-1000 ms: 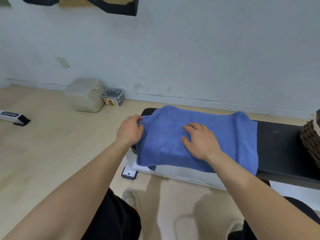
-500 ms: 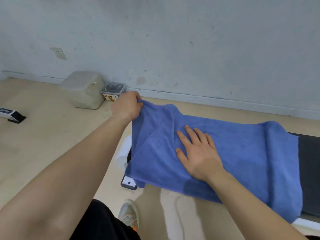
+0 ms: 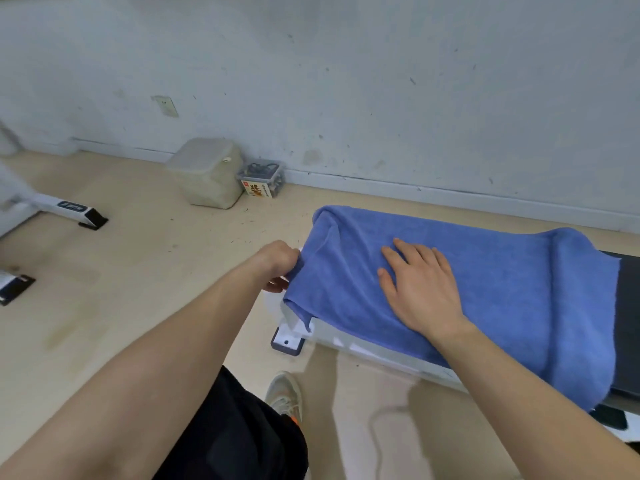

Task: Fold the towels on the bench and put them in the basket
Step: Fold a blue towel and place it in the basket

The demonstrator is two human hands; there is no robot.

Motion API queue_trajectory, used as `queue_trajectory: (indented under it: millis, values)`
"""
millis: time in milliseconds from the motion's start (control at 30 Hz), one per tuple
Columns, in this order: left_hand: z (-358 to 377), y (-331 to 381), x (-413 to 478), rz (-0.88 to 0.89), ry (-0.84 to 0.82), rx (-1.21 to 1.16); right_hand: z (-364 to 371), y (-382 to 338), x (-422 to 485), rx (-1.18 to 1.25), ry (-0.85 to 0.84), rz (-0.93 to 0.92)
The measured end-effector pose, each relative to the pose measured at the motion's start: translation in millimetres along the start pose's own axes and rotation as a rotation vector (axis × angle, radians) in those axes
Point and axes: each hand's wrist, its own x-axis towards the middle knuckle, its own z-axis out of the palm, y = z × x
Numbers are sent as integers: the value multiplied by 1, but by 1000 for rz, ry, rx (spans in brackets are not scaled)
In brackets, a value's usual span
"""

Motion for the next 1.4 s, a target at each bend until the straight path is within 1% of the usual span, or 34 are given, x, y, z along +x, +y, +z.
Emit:
queue_trajectory:
  millis: [67,167,233,267,333,400,433,467,500,567,700,800,900,1100,1200,1267,1333,1400]
  values:
    - [-1,-12,-10,5,0,-120,0,-5,-8,1,-45,-24]
    - [-4,-25,-20,70,-8,-255,3,-9,-16,3,-145,-49]
    - [-5,-30,-21,120,-12,-275,4,-9,-18,-5,-172,-59]
    - [-5,-33,-21,143,18,-262,4,-8,-18,-9,-177,-61]
    - [-10,-40,-16,175,146,-161,4,-7,-18,-17,-187,-67]
    - [-22,-50,-11,175,311,160,4,-7,-19,-24,-194,-70]
    - [-28,-55,-11,162,364,330,4,-7,-19,-25,-197,-73]
    - [-33,-58,-10,147,385,445,3,-7,-20,-25,-202,-73]
    - [-36,-58,-10,135,381,509,1,-6,-21,-21,-209,-71]
    - [-34,-50,-9,150,377,540,-4,-2,-23,1,-205,-55]
    - [-8,-14,-18,341,423,444,-24,12,-23,69,-149,-7]
    - [32,32,-32,568,399,447,-40,47,-28,115,-106,107]
    - [78,80,-48,747,328,434,-53,91,-38,159,-80,233]
    - [180,174,-77,999,137,341,-72,170,-71,178,2,477]
    - [227,221,-84,1089,65,312,-71,197,-88,195,8,596]
    - [252,247,-87,1150,15,415,-68,206,-97,160,-21,618]
    - [272,266,-86,1240,-58,645,-64,210,-101,116,-25,609]
    - [283,276,-83,1278,-127,883,-61,210,-103,105,-3,591]
